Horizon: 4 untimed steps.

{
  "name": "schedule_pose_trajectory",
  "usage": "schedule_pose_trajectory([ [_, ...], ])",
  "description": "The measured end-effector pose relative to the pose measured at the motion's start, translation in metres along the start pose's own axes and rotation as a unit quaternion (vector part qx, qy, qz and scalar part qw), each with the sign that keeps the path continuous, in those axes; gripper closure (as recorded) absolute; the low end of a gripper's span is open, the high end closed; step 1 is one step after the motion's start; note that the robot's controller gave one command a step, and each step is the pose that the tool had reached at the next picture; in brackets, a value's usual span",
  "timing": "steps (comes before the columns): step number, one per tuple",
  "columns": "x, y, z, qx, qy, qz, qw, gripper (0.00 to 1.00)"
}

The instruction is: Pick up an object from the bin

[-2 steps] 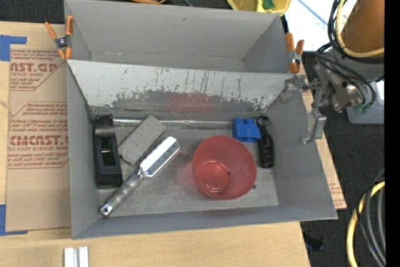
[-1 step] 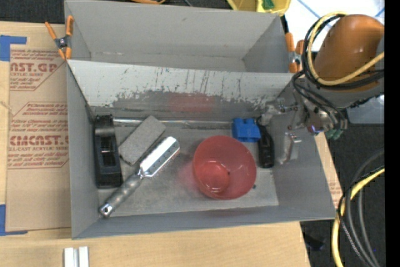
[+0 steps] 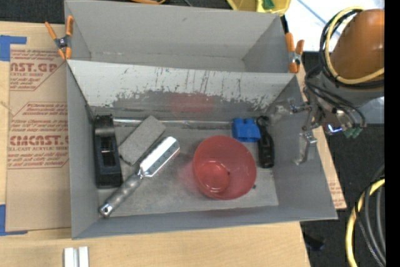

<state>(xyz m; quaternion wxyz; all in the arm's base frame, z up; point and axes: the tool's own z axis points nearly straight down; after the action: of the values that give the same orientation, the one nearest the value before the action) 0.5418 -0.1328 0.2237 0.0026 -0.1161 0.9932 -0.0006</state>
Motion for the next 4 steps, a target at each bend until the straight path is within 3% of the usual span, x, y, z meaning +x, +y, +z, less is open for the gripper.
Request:
schedule_pose_trajectory([
  [1, -0.033, 0.064, 0.048, -0.003, 0.0015, 0.02, 0.9998, 0.0],
  [2, 0.027, 0.049, 0.019, 0.002, -0.0036, -0.002, 1.0, 0.0],
  [3, 0.016, 0.051, 0.005, -0.001, 0.0029, 0.002, 1.0, 0.0],
  [4, 0.002, 0.054, -0.04, 0.002, -0.0049, -0.002, 1.0, 0.0],
])
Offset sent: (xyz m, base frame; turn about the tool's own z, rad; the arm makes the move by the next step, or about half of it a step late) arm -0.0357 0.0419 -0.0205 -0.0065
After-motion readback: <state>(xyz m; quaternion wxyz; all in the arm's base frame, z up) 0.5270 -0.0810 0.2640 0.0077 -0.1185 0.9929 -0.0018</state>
